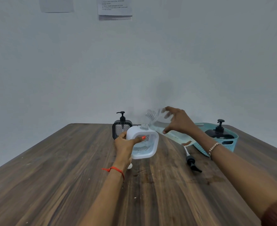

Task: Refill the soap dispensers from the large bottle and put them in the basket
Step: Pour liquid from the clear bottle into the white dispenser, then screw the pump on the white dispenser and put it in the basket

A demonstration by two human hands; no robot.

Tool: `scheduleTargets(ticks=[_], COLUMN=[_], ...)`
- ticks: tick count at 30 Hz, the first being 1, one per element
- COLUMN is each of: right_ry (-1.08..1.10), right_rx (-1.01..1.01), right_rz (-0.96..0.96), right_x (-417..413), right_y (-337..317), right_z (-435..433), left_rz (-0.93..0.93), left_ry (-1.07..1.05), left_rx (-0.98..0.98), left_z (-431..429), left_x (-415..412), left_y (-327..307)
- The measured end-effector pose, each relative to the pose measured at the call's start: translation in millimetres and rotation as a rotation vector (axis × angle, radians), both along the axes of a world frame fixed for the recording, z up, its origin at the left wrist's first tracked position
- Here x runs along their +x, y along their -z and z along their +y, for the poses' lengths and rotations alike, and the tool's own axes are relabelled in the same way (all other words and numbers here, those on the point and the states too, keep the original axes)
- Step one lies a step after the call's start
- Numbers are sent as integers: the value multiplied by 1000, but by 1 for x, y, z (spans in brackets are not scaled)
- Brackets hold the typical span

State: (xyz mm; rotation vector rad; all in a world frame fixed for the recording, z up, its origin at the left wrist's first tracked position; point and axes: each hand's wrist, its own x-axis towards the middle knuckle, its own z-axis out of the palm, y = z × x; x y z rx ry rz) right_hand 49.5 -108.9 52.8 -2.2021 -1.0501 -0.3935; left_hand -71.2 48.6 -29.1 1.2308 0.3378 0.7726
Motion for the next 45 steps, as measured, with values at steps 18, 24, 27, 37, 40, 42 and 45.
scheduleTargets(ticks=[18, 24, 27, 37, 40, 42, 45], right_ry=[-154, -194, -204, -52, 17, -53, -129], right_rx=[596, 655, 661, 464, 735, 751, 537], right_rz=[640, 721, 727, 493, 66, -235, -286], right_x=[28, 34, 38, 37, 10, -10, -32], right_y=[70, 85, 88, 60, 50, 44, 59], right_z=[3, 8, 8, 5, 13, 25, 52], left_rz=[-103, -86, -91, -113, -119, -116, -109], left_ry=[104, 86, 88, 86, 65, 44, -2], left_rx=[-86, -69, -70, -76, -70, -79, -70], left_z=[30, 41, 45, 53, 57, 63, 74], left_x=[-9, -9, -7, -5, -8, -12, -17], left_y=[-10, -8, -7, -8, -10, -10, -7])
